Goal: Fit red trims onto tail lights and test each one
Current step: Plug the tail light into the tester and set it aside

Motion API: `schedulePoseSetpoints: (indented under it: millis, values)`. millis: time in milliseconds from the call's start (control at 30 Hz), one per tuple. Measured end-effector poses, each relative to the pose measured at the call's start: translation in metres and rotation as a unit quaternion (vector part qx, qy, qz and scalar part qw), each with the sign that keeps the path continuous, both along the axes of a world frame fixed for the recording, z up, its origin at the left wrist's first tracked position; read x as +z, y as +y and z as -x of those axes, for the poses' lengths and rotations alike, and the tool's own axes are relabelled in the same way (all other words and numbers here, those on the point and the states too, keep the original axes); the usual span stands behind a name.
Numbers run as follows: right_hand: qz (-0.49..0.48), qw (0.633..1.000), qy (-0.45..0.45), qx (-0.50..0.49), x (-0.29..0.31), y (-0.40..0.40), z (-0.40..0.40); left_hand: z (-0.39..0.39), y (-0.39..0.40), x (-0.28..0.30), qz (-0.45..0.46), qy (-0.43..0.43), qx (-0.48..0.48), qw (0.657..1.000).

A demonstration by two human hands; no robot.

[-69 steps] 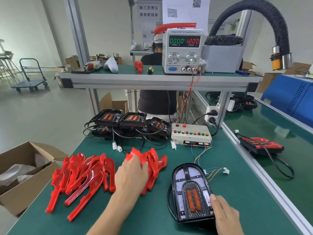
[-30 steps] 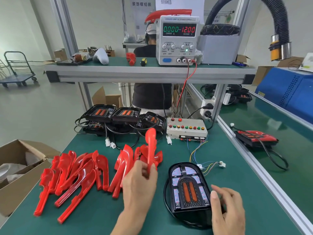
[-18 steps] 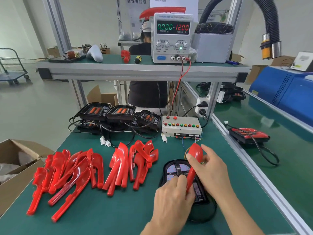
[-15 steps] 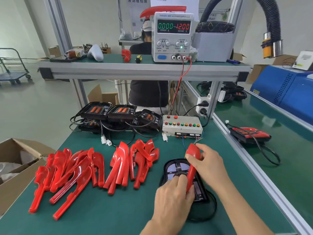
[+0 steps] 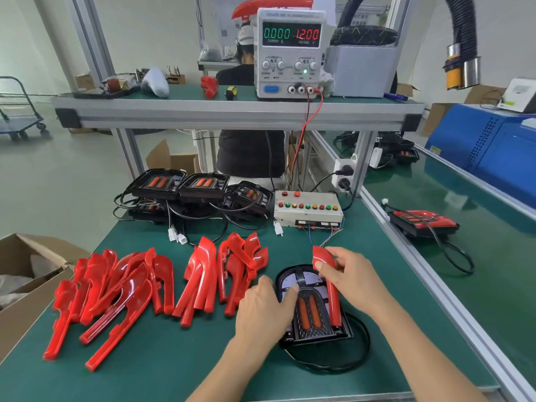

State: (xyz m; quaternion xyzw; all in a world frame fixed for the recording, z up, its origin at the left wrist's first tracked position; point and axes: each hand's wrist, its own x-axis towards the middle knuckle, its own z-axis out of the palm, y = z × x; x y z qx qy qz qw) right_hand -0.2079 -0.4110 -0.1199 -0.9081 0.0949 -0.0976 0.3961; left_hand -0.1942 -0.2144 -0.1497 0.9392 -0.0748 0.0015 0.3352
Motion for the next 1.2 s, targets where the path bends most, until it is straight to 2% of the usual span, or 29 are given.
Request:
schedulePoseSetpoints:
  millis: [367,567,733,933,1200]
  values:
    - [0.073,0.997,-0.021,0.018,-0.008,0.001,0.012,-0.021,-0.015,0.003,-0.003,0.087,-0.006,0.996]
    - [0.127,0.991,-0.031,-0.022,-0.021,0.002,0.018,-0.013,-0.018,0.004,0.017,0.056,-0.015,0.998]
    - [0.113,0.991,-0.054,-0.042,-0.031,0.005,0.022,-0.002,-0.023,0.000,0.077,0.010,-0.005,0.997]
    - [0.109,0.990,-0.072,-0.054,-0.032,0.008,0.025,0.004,-0.022,-0.003,0.185,0.004,0.019,0.982]
    - [0.066,0.994,-0.080,-0.036,-0.032,0.008,0.028,0.012,-0.018,-0.005,0.232,-0.034,0.022,0.972]
